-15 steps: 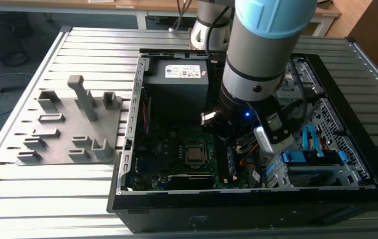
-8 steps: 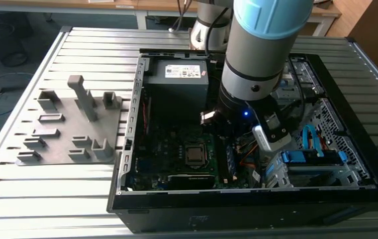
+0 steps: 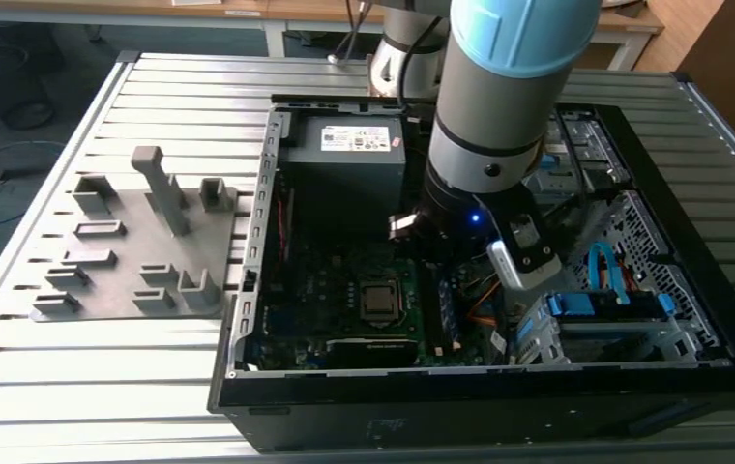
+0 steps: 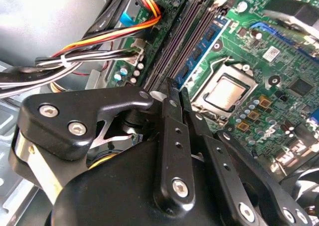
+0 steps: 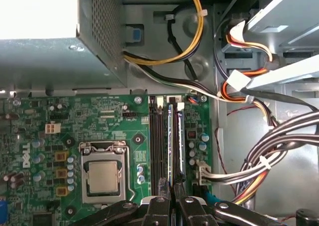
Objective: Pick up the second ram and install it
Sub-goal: 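Insert the second ram into the second slot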
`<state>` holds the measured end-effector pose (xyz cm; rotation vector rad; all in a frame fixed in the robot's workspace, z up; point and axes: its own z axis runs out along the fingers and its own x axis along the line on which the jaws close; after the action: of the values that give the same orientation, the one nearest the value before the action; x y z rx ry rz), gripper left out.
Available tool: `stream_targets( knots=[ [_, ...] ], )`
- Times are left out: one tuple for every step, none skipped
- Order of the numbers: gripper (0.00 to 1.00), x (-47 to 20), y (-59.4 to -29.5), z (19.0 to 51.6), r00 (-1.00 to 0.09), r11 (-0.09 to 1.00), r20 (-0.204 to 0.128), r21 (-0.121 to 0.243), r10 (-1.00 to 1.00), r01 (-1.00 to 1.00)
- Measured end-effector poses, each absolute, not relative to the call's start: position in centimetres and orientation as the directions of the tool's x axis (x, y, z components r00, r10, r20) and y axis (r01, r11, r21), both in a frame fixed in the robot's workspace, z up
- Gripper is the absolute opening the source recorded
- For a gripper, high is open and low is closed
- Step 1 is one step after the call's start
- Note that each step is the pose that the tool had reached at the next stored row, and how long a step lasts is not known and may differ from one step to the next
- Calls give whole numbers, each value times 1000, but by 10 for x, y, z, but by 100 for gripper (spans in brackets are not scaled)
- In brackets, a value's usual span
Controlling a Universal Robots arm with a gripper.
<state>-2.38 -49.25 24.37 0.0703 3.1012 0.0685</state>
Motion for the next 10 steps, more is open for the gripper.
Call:
stream_targets(
  knots=[
    [14,-24,-491,243,-998,998,-38,45,46,44],
    [14,-24,-490,242,-998,998,-38,45,46,44],
    [14,-24,-490,242,-998,998,-38,45,46,44],
    [14,-24,-489,241,-998,998,-38,45,46,44],
    [14,-24,-489,240,-998,998,-38,45,46,44],
    [14,-24,-488,240,-998,998,-38,45,46,44],
    [14,-25,-488,239,-998,998,-38,45,46,44],
    [14,-25,-488,239,-998,998,-38,44,46,44],
    [14,-26,-489,239,-998,998,-38,43,46,44],
    [14,-26,-489,239,-998,998,-38,42,46,44]
  ],
)
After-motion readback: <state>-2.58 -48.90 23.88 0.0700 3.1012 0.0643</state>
